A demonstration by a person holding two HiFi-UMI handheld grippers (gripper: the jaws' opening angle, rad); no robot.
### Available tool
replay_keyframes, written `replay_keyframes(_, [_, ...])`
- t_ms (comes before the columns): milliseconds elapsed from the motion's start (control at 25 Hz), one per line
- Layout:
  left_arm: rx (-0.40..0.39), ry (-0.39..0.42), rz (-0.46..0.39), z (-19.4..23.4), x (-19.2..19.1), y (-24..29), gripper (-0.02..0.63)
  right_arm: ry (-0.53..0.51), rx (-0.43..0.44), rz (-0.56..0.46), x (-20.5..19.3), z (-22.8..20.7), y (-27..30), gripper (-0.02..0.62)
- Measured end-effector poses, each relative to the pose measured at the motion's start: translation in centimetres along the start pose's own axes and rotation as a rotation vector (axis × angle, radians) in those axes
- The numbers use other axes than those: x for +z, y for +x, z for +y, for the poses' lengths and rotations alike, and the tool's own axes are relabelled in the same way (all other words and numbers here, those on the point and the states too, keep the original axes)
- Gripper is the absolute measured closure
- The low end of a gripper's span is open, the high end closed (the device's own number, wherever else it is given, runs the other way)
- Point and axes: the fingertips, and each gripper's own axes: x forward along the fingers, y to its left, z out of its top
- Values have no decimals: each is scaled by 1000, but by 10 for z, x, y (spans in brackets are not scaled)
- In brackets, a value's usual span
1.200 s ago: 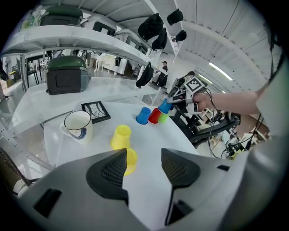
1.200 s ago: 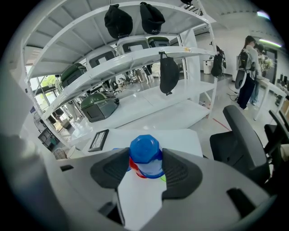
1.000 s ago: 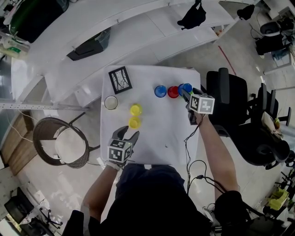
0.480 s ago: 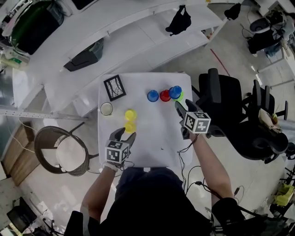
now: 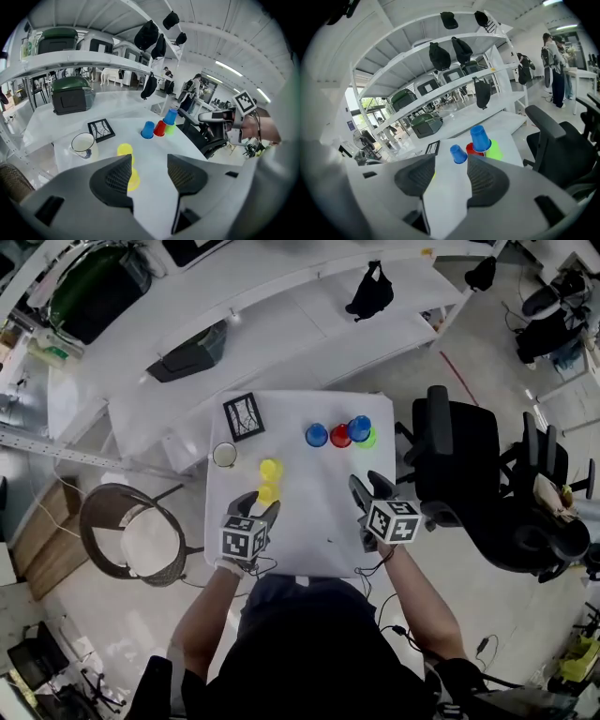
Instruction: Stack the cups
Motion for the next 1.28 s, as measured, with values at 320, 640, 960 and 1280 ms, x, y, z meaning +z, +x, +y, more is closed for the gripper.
replay_keyframes(320, [115,107,32,15,-13,-4,370,-8,35,38,-25,6,-12,399])
replay_keyframes(640, [93,287,100,47,-40,22,368,64,-26,50,-48,11,-13,408])
replay_keyframes(960, [12,403,162,58,-59,61,368,134,-91,49,-69,20,-21,411])
replay_keyframes(1280, [-13,448,208,55,-69,78,368,155,-107,55,-79,24,-25,411])
